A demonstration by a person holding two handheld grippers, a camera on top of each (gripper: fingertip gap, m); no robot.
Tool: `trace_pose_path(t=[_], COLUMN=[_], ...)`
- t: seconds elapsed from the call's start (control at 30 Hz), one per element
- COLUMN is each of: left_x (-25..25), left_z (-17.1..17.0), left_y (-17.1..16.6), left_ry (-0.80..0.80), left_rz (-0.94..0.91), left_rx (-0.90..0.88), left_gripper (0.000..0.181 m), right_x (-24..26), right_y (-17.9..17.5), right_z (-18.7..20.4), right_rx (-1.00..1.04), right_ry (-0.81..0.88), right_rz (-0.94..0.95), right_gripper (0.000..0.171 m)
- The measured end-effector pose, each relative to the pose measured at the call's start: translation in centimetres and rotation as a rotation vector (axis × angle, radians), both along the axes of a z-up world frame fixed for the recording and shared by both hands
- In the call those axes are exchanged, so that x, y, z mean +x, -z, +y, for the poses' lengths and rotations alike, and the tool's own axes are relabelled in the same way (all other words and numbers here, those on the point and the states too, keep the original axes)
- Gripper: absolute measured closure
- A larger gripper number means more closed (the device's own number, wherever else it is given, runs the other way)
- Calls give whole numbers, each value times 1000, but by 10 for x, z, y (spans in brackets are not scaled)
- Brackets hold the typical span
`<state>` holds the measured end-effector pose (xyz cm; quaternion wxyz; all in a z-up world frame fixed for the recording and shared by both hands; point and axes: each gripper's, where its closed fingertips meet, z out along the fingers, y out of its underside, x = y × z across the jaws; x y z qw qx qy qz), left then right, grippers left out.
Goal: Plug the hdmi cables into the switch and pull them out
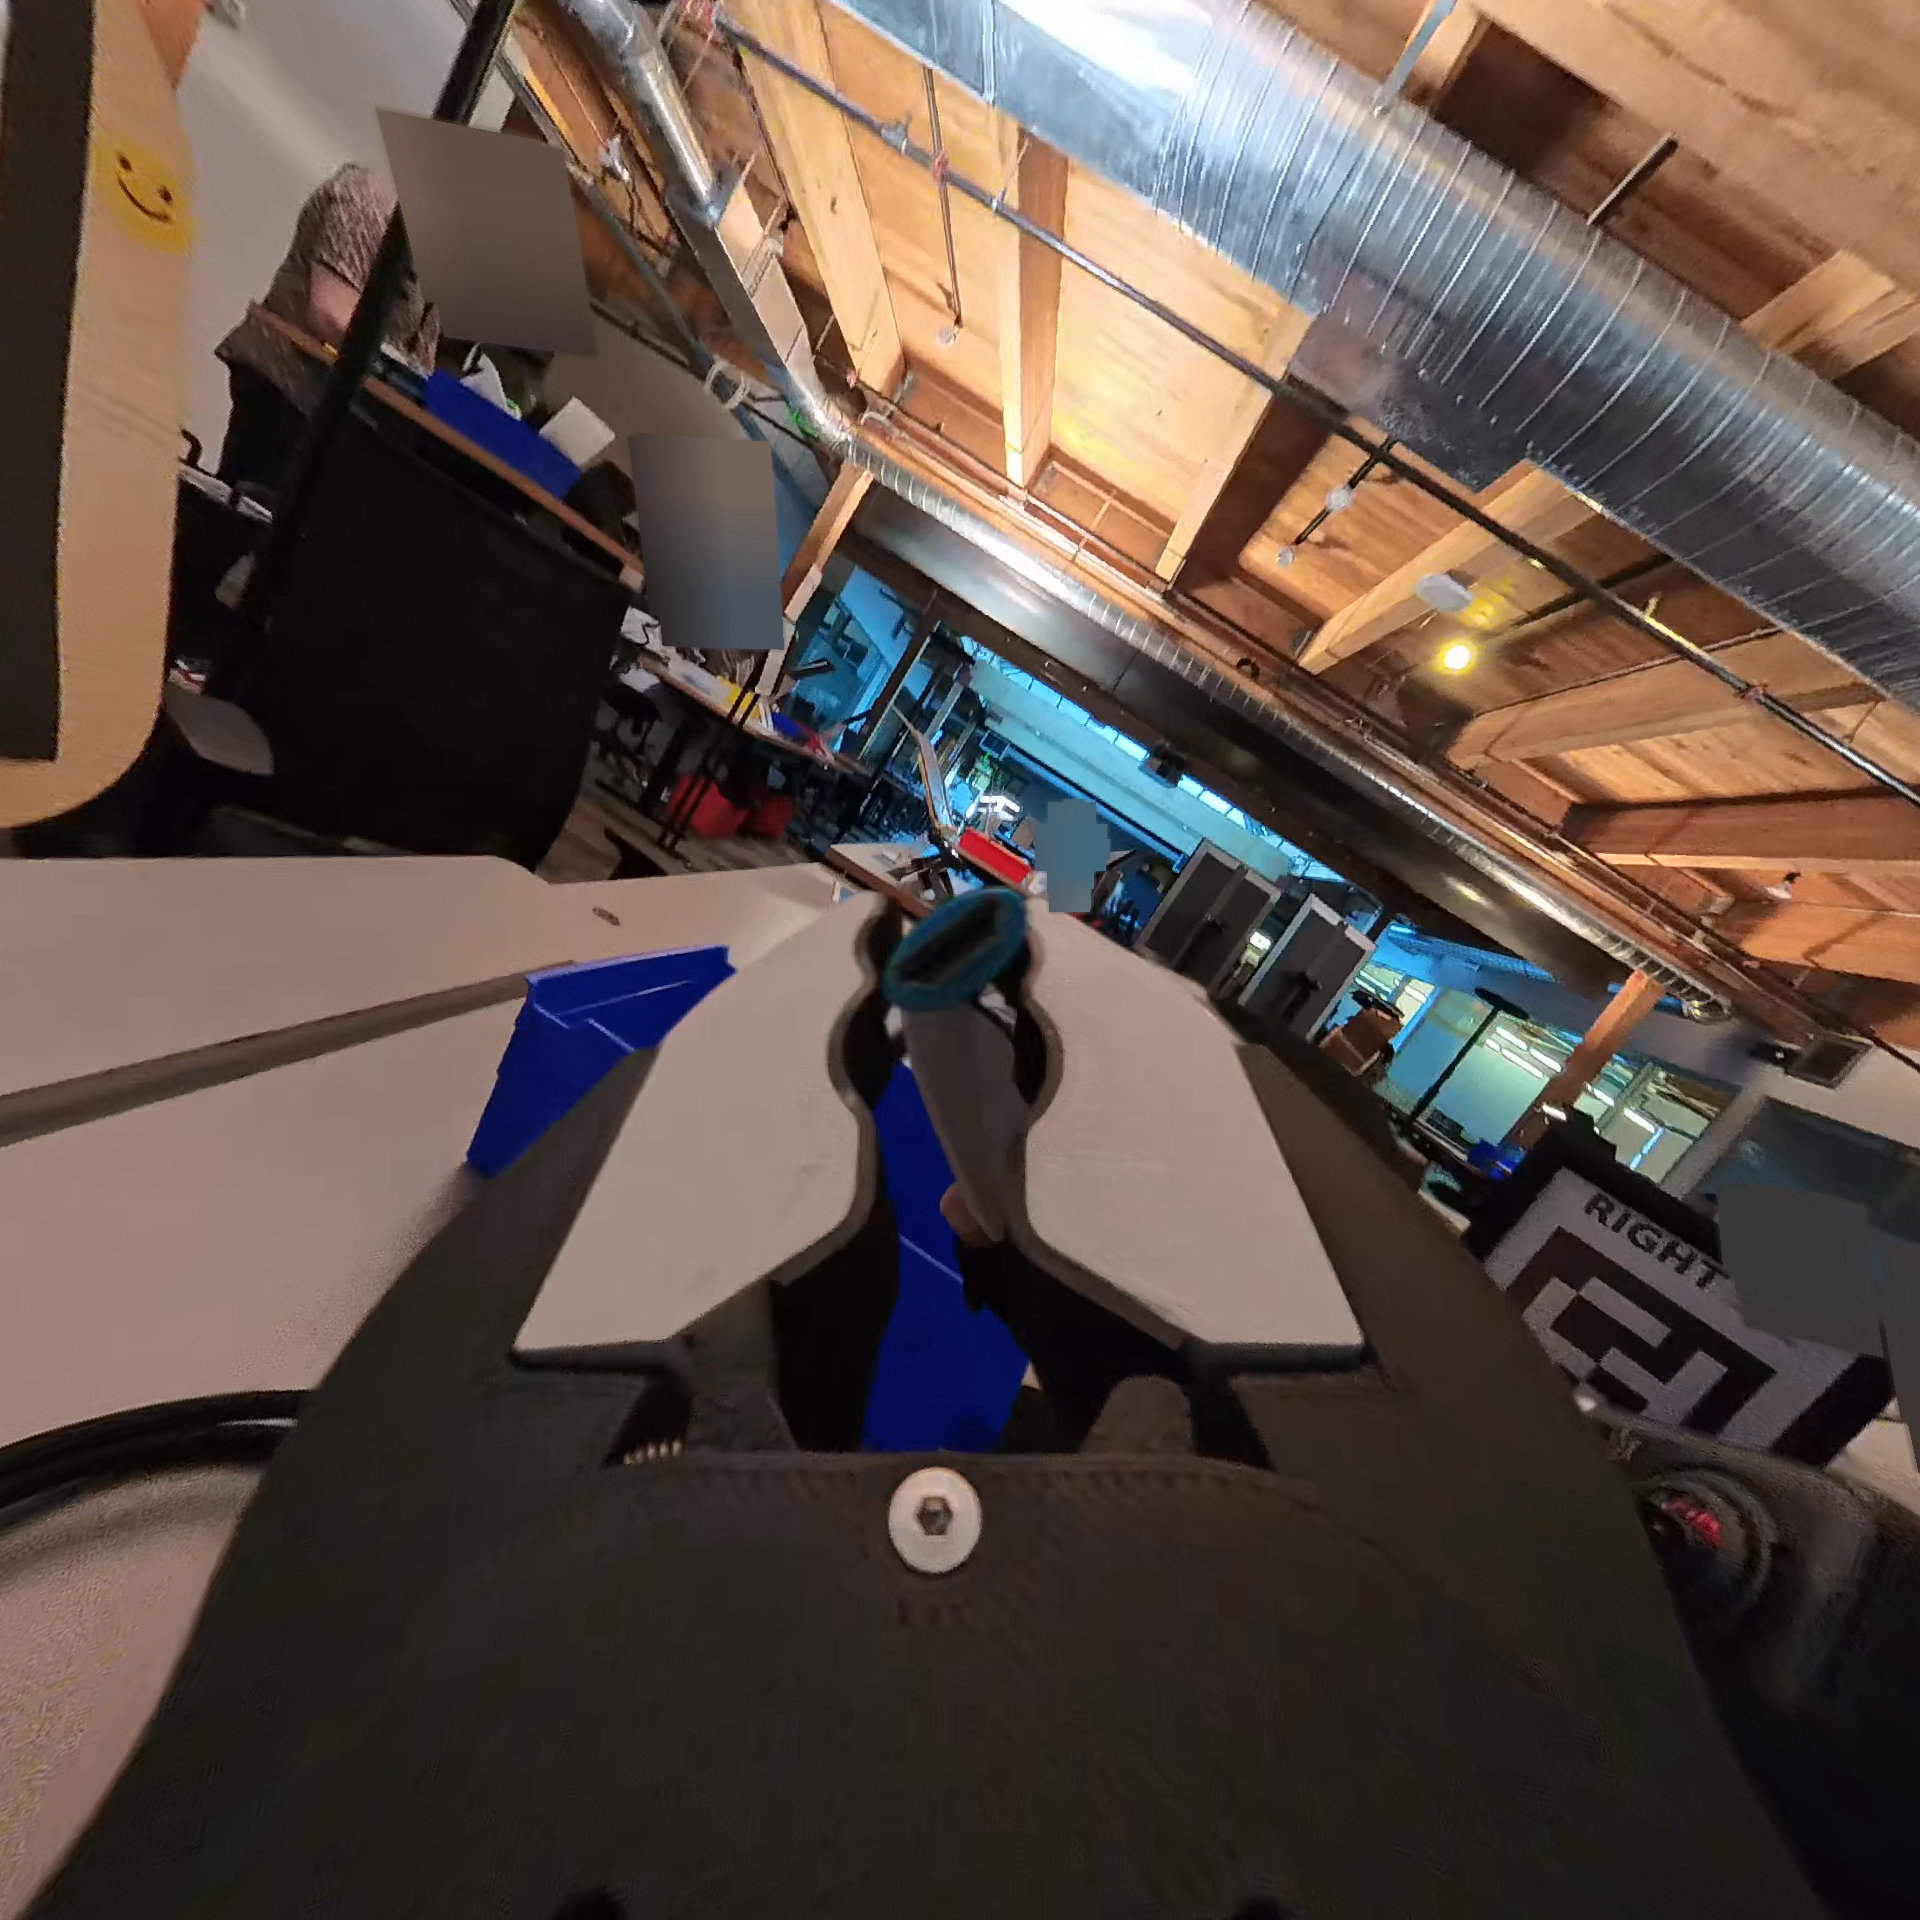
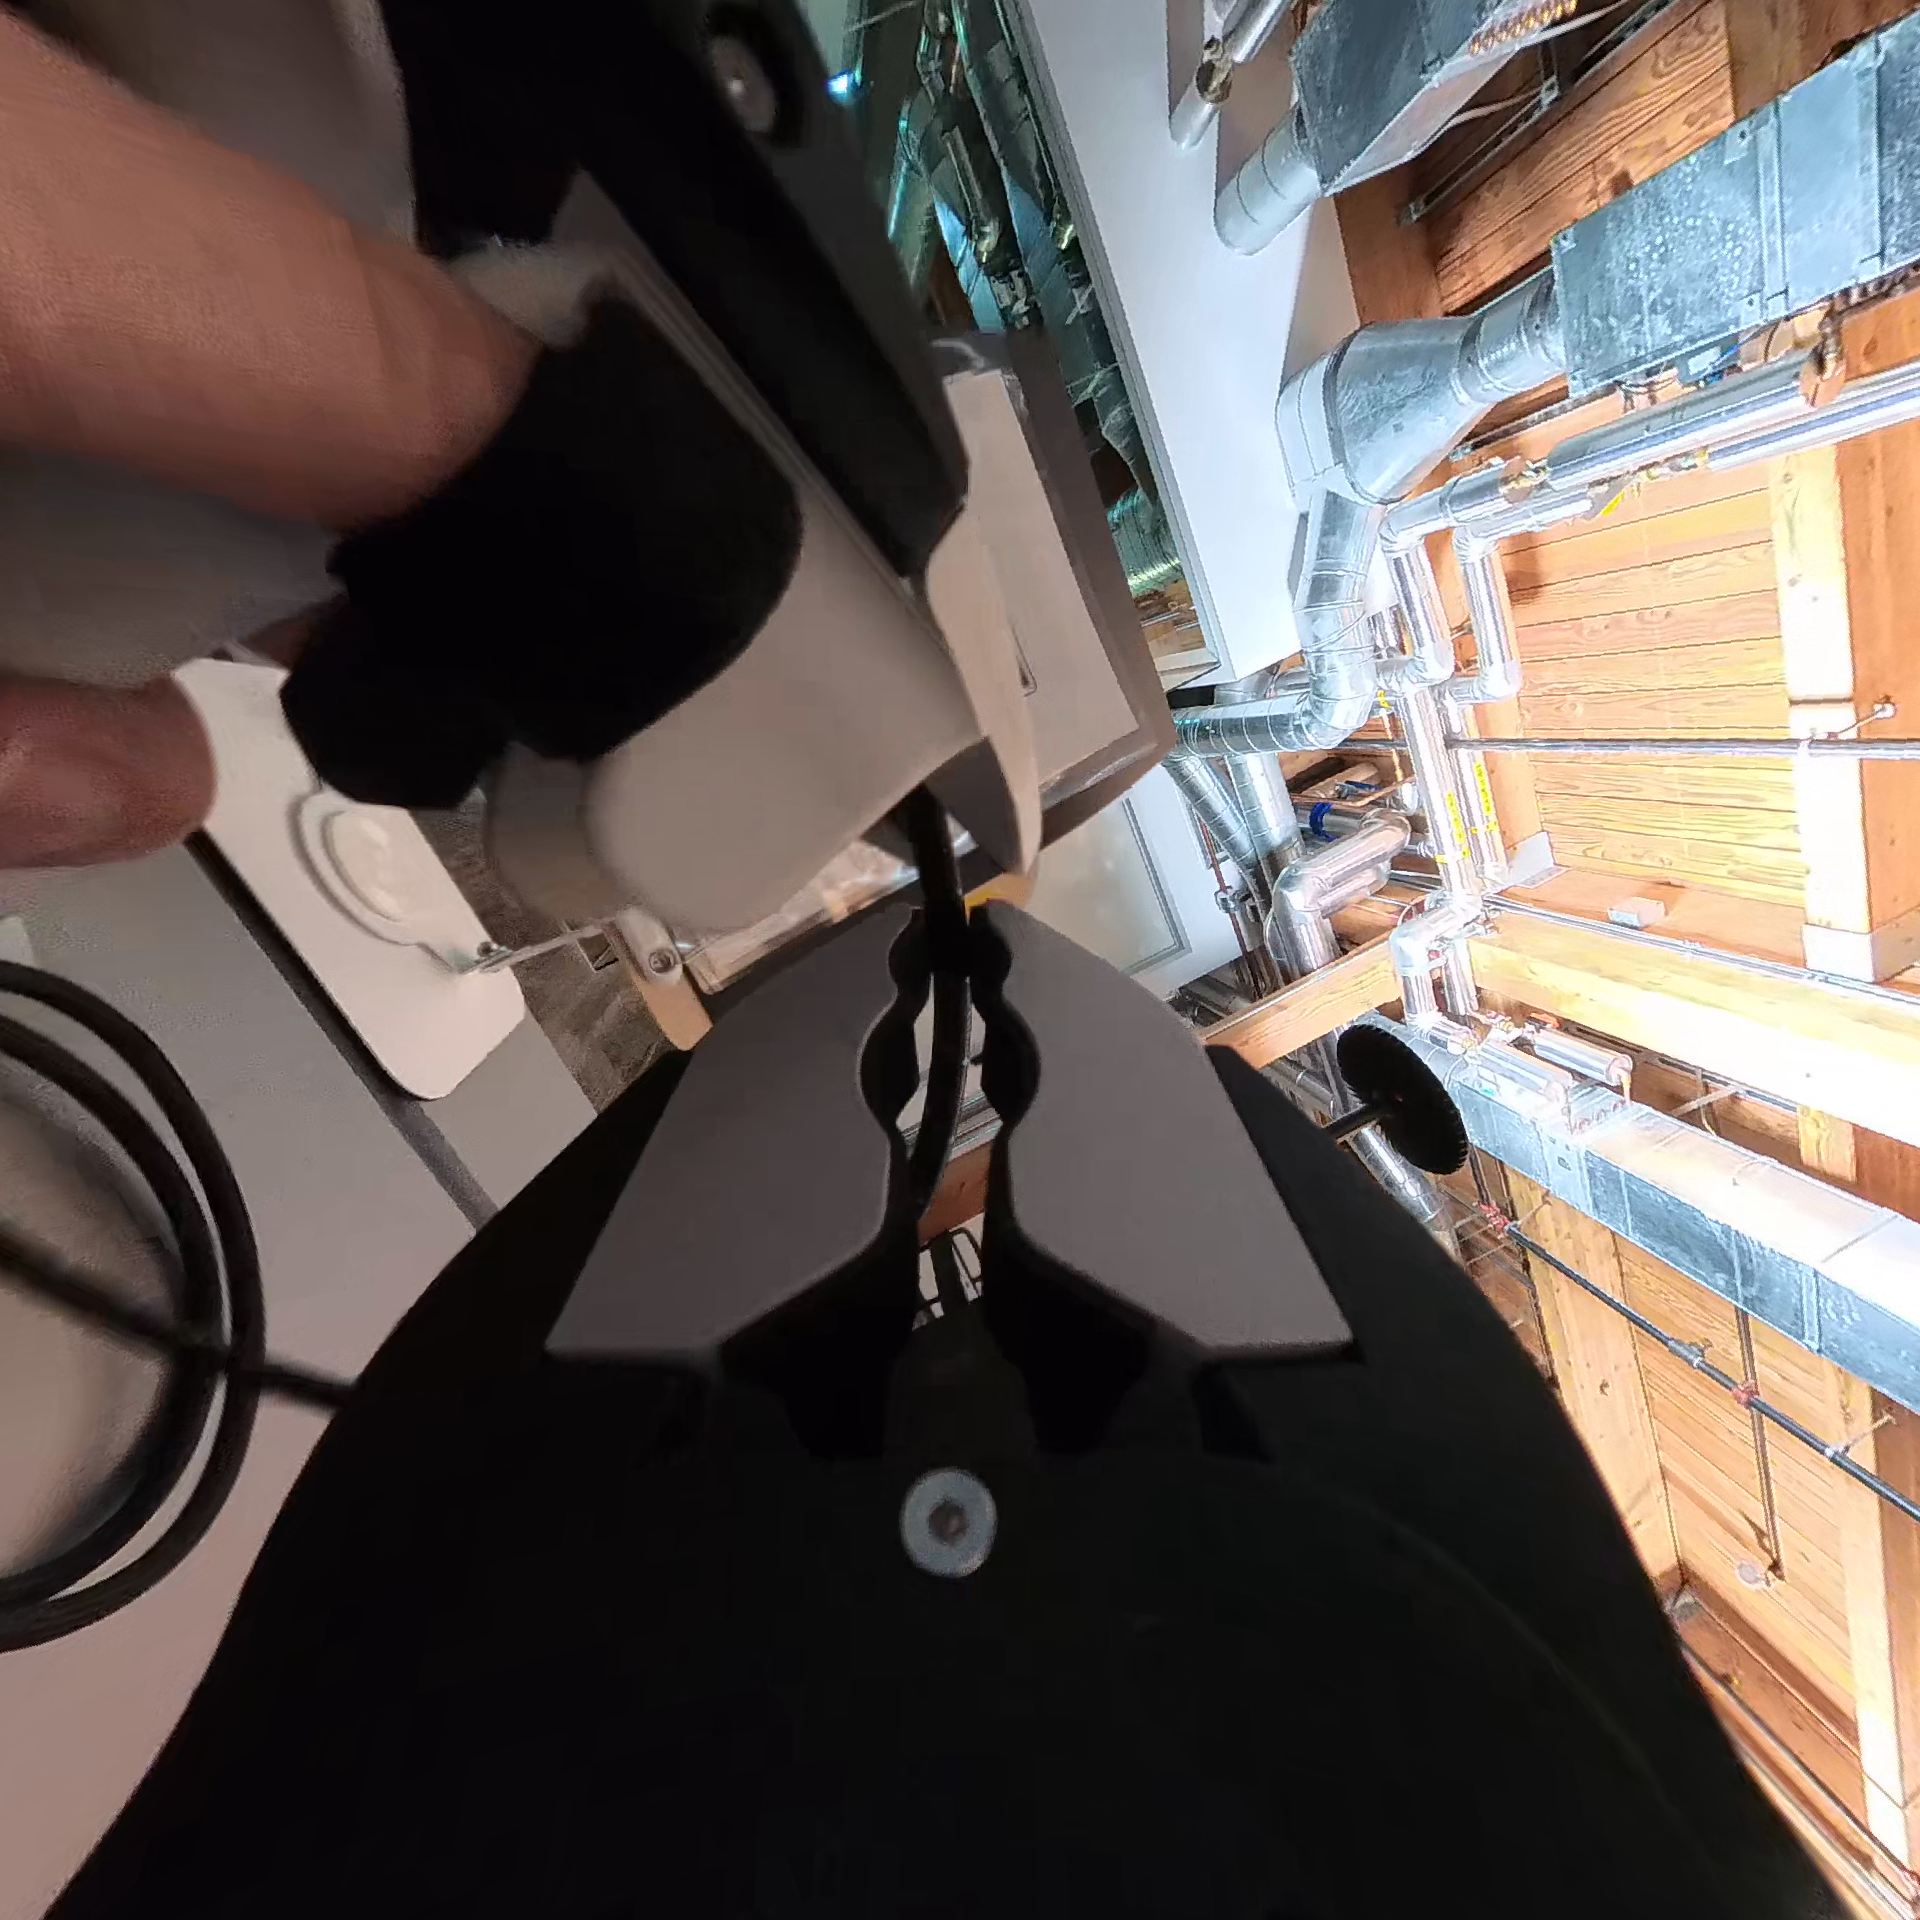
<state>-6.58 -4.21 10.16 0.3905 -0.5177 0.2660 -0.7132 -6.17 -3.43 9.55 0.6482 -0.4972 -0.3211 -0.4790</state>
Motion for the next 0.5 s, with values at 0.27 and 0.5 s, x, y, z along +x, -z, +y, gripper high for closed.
trace_pose_path(t=[0.27, 0.5], left_x=[-8, -21], left_z=[7, -10], left_y=[-6, -26], left_ry=[22, 234], left_rz=[-4, -40], left_rx=[-31, 109], left_gripper=[167, 170], right_x=[-7, -32], right_y=[7, 6], right_z=[2, -18], right_rx=[-81, -543], right_ry=[-100, -762], right_rz=[87, 681], right_gripper=[164, 152])
